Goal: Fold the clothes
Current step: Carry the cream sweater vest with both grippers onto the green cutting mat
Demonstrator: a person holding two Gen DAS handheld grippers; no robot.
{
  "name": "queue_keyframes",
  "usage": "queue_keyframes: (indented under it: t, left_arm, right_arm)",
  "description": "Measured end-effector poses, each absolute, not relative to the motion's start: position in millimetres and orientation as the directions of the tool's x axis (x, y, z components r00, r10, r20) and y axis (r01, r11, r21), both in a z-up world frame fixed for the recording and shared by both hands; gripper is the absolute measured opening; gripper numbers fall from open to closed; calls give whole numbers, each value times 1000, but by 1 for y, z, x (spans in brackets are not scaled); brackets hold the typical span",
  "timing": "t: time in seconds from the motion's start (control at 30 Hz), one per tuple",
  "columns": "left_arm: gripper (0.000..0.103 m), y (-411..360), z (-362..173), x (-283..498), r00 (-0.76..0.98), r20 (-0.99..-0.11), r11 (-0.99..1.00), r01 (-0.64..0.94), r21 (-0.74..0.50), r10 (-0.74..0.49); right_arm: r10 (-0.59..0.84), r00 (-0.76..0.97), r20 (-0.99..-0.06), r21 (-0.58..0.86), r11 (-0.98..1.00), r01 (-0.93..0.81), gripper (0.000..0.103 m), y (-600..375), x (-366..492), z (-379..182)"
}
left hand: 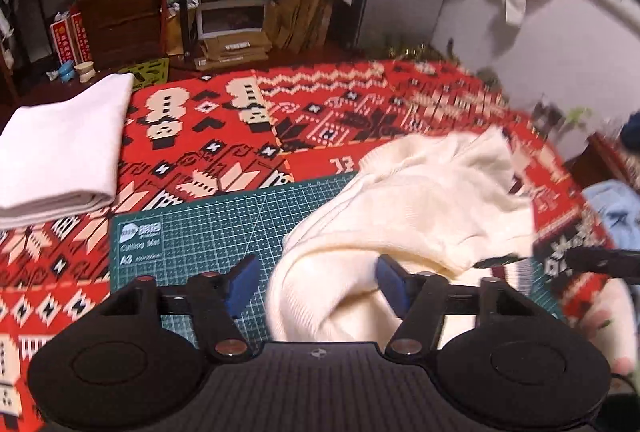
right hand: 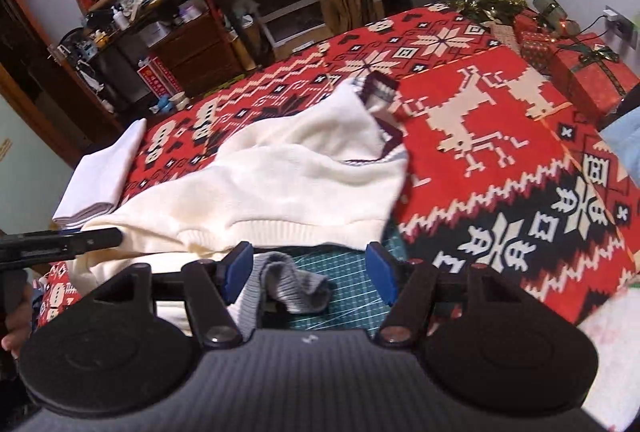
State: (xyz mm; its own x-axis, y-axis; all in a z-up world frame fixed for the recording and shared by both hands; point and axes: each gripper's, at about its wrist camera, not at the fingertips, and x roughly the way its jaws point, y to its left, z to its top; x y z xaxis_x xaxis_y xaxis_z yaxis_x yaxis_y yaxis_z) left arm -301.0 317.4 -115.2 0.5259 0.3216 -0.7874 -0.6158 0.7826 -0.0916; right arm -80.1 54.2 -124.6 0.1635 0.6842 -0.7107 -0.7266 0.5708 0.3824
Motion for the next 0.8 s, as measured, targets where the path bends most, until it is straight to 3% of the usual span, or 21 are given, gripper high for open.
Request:
queue_keyframes:
  t: [0.17, 0.27, 0.5, 0.8]
  left_arm:
    - [30, 314, -118, -295, 496, -775, 770, -638, -20, 391]
    - [23, 314, -112, -307, 490, -768, 744, -667, -26, 412]
    - [22, 307, -108, -353, 498, -775, 709, -699, -94, 389]
    - [21, 272, -100, -364, 666, -708, 797, -549, -251, 236]
  right_arm:
    - [672, 168, -721, 381, 588, -714, 67, 60, -76, -127]
    - [665, 171, -727, 380, 597, -707, 67, 63, -74, -128]
    - [659, 157, -736, 394, 604, -693, 67, 75, -70, -137]
    - [648, 123, -752, 409, 604, -684, 58, 115, -64, -170]
